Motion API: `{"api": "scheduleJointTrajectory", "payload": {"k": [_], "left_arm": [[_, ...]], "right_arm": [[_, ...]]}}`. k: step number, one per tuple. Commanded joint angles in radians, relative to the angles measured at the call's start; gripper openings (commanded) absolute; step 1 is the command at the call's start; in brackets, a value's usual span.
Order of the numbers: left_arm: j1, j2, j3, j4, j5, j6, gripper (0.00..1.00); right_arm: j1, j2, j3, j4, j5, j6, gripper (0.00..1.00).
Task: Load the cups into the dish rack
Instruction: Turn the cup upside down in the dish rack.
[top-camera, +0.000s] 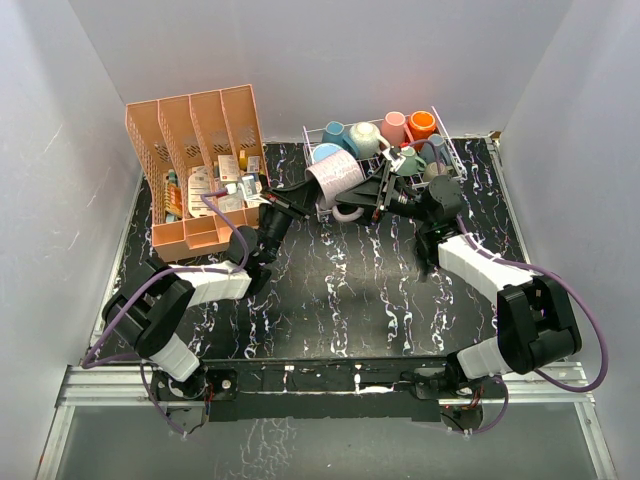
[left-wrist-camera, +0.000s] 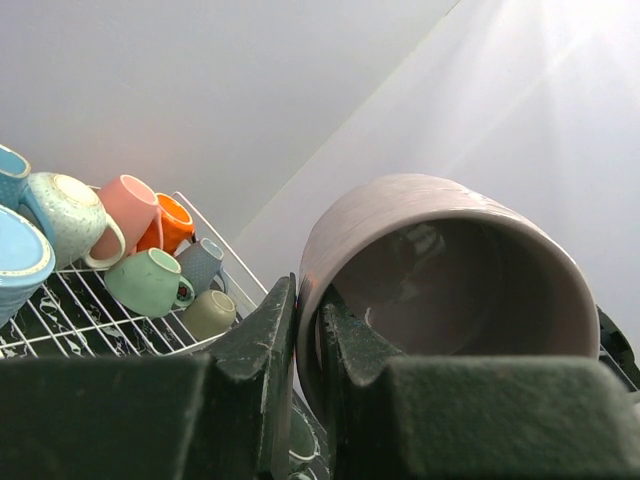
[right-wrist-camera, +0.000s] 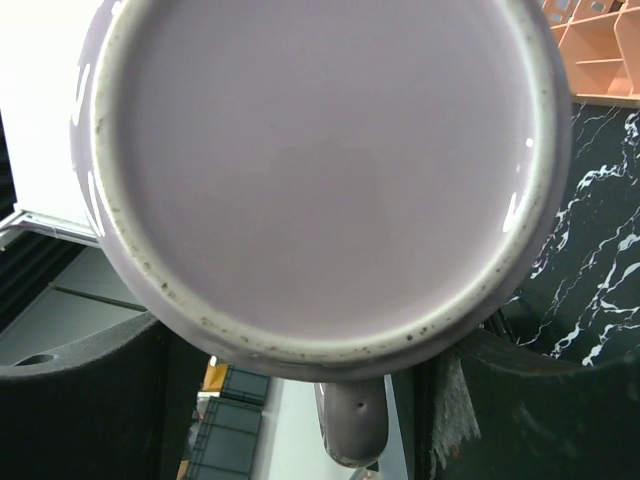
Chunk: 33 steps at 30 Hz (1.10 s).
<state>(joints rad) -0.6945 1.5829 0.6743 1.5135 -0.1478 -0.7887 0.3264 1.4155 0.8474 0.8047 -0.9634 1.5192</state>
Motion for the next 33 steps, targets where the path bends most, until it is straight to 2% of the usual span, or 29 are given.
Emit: {"api": "scheduleJointTrajectory", "payload": {"k": [1, 6, 16, 19, 25, 33], "left_arm": [[-0.027, -0.018, 0.057, 0.281, 0.030, 0.028, 0.00], [-0.031, -0.020, 0.051, 0.281, 0.034, 0.036, 0.00], [-0.033, -0.033, 0.032, 0.281, 0.035, 0.040, 0.00], [-0.034, -0.035, 0.027, 0.281, 0.037, 0.039, 0.00], [-0.033, -0.037, 0.019, 0.281, 0.036, 0.037, 0.00], [-0.034, -0.051, -0.012, 0.282, 0.020, 0.019, 0.00]], "right_arm": [[0.000, -0.017, 0.007, 0.023, 0.054, 0.042, 0.68], [0.000, -0.021, 0.000, 0.028, 0.054, 0.041, 0.64], [-0.001, -0.017, -0.010, 0.042, 0.058, 0.036, 0.46], [-0.003, -0.016, -0.013, 0.048, 0.057, 0.037, 0.37], [-0.004, -0.016, -0.021, 0.044, 0.056, 0.036, 0.09], [-0.014, -0.012, -0.020, 0.074, 0.048, 0.041, 0.08]]}}
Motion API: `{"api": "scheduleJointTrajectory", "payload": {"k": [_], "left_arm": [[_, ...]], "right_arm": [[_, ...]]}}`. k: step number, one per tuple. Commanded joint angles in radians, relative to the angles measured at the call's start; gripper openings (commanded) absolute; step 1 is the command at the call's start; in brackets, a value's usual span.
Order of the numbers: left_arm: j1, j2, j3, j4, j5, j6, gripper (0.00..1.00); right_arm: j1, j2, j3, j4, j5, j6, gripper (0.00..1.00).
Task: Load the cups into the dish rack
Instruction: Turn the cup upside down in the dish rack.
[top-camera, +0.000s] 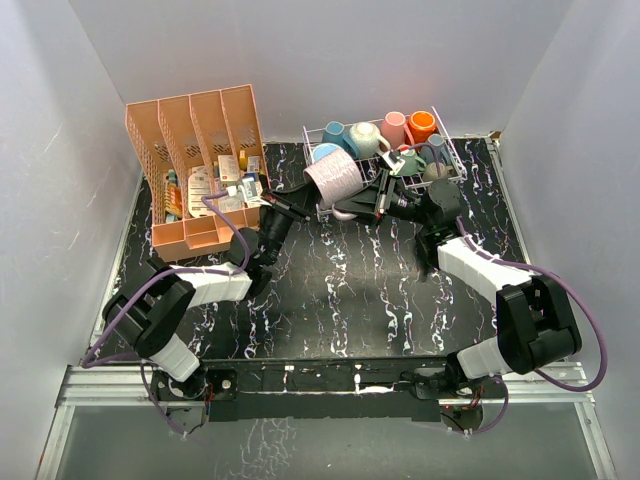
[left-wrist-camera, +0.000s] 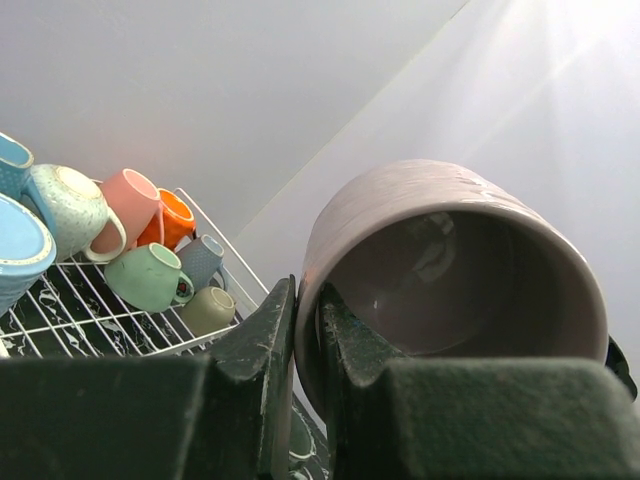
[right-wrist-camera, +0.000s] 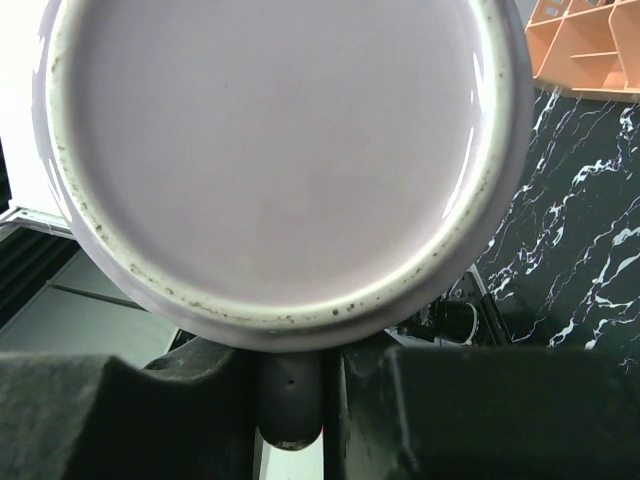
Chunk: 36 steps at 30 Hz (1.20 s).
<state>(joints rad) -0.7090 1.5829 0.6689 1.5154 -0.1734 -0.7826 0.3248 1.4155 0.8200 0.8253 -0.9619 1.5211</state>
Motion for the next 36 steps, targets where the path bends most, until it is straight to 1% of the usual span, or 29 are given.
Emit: {"api": "scheduleJointTrajectory", "payload": {"k": [1, 6, 13, 20, 24, 32, 36], "left_arm": [[-0.019, -0.054, -0.015, 0.279, 0.041, 0.011, 0.03], [-0.019, -0.085, -0.060, 0.280, 0.011, 0.009, 0.25], [-0.019, -0.130, -0.124, 0.279, -0.021, 0.019, 0.43], [-0.018, -0.176, -0.193, 0.279, -0.041, 0.025, 0.52], [-0.016, -0.210, -0.228, 0.240, -0.027, 0.017, 0.57], [-0.006, -0.362, -0.262, 0.002, 0.084, 0.030, 0.67], [-0.003, -0.442, -0.269, -0.177, 0.146, 0.053, 0.72]], "right_arm": [[-0.014, -0.011, 0.009, 0.062, 0.045, 0.043, 0.08], [-0.033, -0.002, 0.026, 0.095, 0.046, 0.058, 0.08], [-0.053, 0.008, 0.025, 0.103, 0.053, 0.060, 0.08], [-0.088, 0.011, 0.025, 0.122, 0.059, 0.065, 0.08], [-0.115, 0.017, 0.031, 0.151, 0.056, 0.055, 0.08], [-0.170, 0.050, 0.063, 0.191, 0.037, 0.011, 0.08], [-0.190, 0.085, 0.123, 0.145, 0.002, -0.083, 0.08]]}}
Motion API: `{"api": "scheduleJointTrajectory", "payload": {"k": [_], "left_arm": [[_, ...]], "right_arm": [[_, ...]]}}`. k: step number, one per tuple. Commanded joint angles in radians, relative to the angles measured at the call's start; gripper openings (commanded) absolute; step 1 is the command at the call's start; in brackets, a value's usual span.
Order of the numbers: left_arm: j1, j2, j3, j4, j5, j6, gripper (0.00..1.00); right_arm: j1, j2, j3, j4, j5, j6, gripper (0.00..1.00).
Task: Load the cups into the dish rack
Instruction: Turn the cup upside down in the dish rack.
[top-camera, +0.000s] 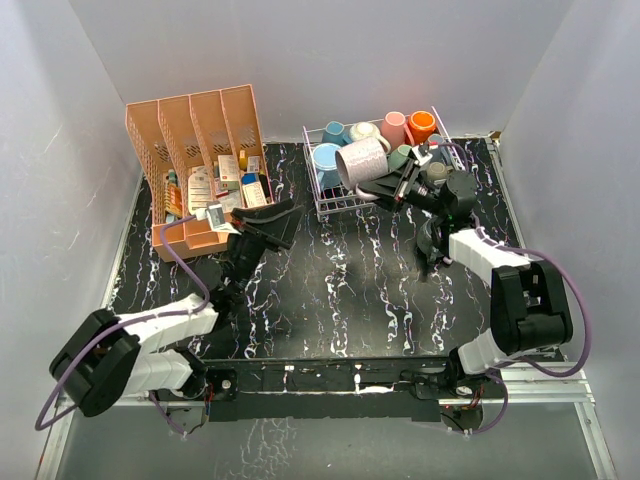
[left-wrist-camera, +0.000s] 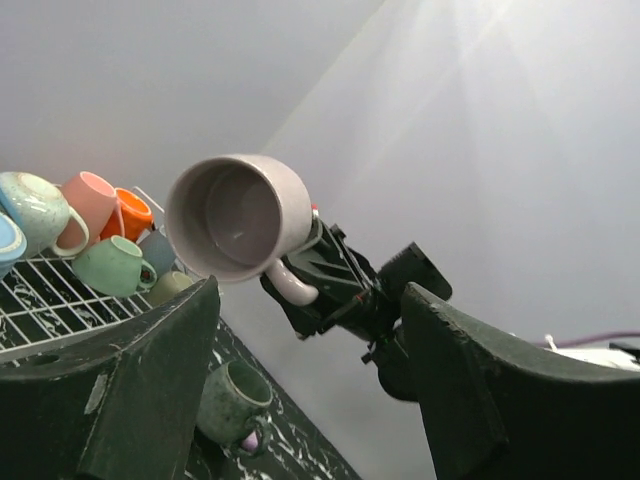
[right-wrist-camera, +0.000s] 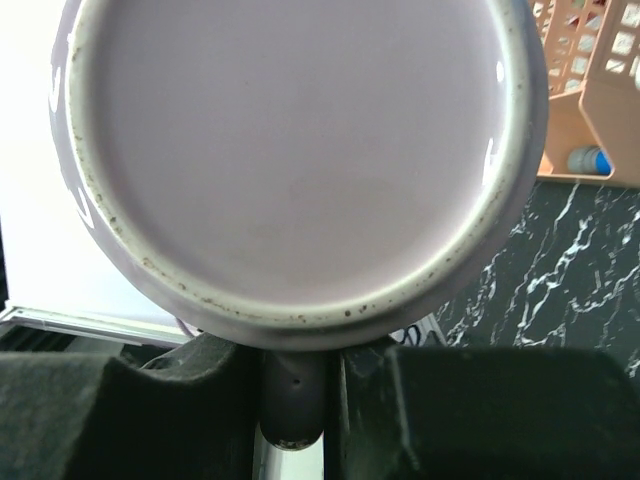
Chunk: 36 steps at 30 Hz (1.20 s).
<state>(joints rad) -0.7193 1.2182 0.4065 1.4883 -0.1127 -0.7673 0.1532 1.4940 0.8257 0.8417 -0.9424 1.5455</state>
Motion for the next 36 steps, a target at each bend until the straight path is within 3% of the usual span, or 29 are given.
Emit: {"api": "scheduleJointTrajectory", "payload": {"k": [1, 11, 17, 24, 36], "left_arm": [[0.008, -0.095, -0.007, -0.190, 0.101, 0.045, 0.72], [0.015, -0.302, -0.125, -0.440, 0.144, 0.031, 0.84], [0.018, -0.492, -0.211, -0.609, 0.114, 0.008, 0.85], [0.022, -0.689, -0.269, -0.758, 0.061, -0.008, 0.86], [0.023, -0.699, -0.265, -0.793, 0.062, 0.008, 0.87]], "right_arm": [[-0.023, 0.018, 0.138, 0.094, -0.030, -0.145, 0.08], [-0.085, 0.150, 0.334, -0.159, -0.114, -0.484, 0.08], [-0.096, 0.208, 0.439, -0.364, -0.061, -0.749, 0.08], [-0.098, 0.304, 0.553, -0.509, 0.019, -0.946, 0.08], [-0.117, 0.410, 0.654, -0.589, 0.054, -1.026, 0.08]]}}
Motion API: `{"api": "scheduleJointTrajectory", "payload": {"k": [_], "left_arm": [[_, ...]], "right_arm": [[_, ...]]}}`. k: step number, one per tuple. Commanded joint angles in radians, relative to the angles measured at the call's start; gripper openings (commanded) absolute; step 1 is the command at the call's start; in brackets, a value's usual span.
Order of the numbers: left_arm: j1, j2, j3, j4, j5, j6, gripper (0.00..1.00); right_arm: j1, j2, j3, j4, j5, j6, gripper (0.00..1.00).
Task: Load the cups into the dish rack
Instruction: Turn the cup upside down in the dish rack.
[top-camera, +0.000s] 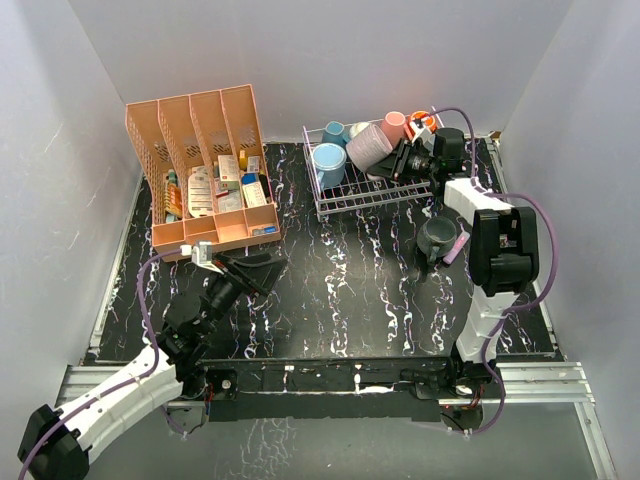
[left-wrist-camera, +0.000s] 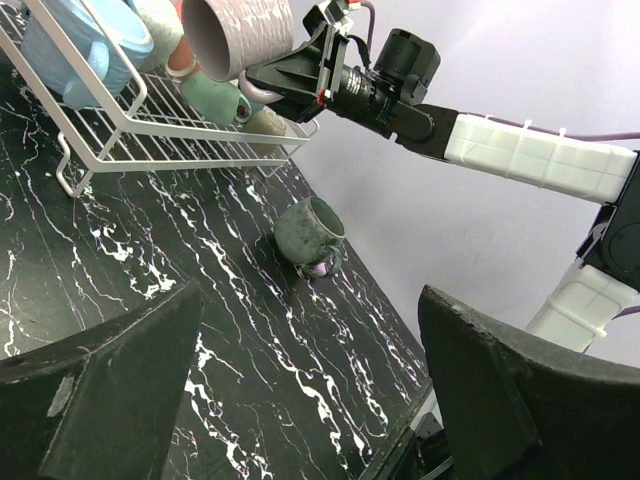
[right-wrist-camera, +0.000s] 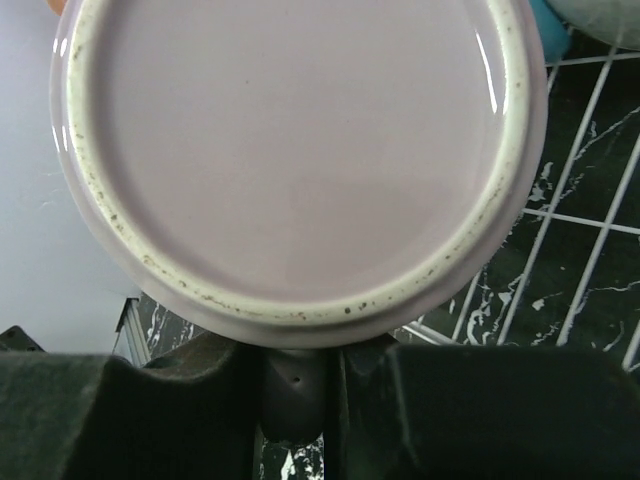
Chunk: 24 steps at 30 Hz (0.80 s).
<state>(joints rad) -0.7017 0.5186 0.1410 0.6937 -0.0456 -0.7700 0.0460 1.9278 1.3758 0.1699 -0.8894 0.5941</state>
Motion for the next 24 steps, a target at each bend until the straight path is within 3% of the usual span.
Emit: {"api": "scheduleJointTrajectory", "payload": {"k": [1, 24], "left_arm": [[0.006, 0.001, 0.000, 0.002, -0.005, 0.011, 0.87], [0.005, -0.009, -0.003, -0.016, -0.011, 0.013, 0.87]], "right_arm": [[-0.011, -0.017, 0.109, 0.072, 0.003, -0.085, 0.08], [-0.023, 0.050, 0.240, -0.144, 0.061, -0.429, 0.08]]}}
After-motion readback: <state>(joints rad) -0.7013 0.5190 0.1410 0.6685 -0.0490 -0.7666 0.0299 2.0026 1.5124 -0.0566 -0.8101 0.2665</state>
